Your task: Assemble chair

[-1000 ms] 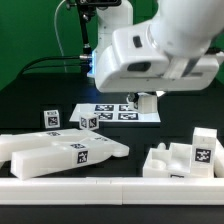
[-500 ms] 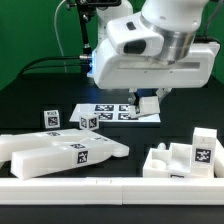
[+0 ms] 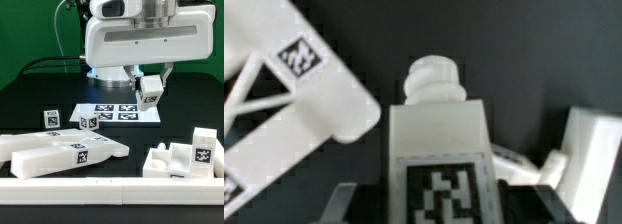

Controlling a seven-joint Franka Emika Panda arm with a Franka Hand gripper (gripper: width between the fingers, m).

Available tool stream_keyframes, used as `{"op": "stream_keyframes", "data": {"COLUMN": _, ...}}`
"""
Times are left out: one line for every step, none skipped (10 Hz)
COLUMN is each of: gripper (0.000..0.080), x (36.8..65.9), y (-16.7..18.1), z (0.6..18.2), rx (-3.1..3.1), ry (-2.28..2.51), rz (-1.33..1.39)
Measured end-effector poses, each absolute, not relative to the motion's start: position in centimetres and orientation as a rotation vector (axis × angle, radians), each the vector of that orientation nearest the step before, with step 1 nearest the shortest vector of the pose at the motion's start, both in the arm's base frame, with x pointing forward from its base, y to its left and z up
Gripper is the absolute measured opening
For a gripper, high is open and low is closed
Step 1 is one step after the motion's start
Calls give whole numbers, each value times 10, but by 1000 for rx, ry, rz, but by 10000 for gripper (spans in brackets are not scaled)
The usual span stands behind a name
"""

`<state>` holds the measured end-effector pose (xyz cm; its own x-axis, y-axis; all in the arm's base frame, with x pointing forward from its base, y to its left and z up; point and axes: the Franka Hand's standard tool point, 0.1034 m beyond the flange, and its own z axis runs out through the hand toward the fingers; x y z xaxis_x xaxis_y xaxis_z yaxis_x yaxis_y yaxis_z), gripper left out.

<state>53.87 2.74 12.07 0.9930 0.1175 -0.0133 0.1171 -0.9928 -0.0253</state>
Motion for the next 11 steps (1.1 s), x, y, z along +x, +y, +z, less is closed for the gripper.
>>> {"op": "stream_keyframes", "data": {"gripper": 284, "x": 541, "y": 25, "z": 121, "rx": -3122, "ry": -181, "rz": -80}}
{"op": "stream_keyframes", "data": {"gripper": 284, "x": 550, "y": 25, "z": 126, "rx": -3111, "ry": -157, "rz": -117}}
{"op": "stream_keyframes", "data": {"gripper": 284, "x": 569, "y": 21, "z": 134, "rx": -3093, "ry": -144, "rz": -246}}
{"op": "stream_keyframes", "data": {"gripper": 284, "x": 585, "y": 12, "z": 141, "rx": -3090, "ry": -170, "rz": -402}}
{"op": "stream_keyframes", "data": {"gripper": 284, "x": 593, "y": 7, "z": 147, "rx": -3109, "ry": -200, "rz": -575}}
{"op": "stream_keyframes", "data": {"gripper": 284, "x": 577, "y": -1, "z": 141, "rx": -3142, "ry": -286, "rz": -770}}
{"op": "stream_keyframes", "data": {"gripper": 284, "x": 571, "y": -7, "z": 137, "rx": -3151, "ry": -273, "rz": -774}}
{"op": "stream_keyframes", "data": {"gripper": 284, "x": 578, "y": -17, "z": 146, "rx": -3156, "ry": -275, "rz": -915}}
{"op": "stream_keyframes", "data": {"gripper": 284, "x": 574, "y": -14, "z": 138, "rx": -3157, "ry": -267, "rz": -868}}
{"op": "stream_keyframes", "data": {"gripper": 284, "x": 587, "y": -5, "z": 140, "rx": -3136, "ry": -260, "rz": -816}}
{"op": "stream_keyframes", "data": {"gripper": 284, "x": 607, "y": -3, "z": 148, "rx": -3113, "ry": -237, "rz": -835}}
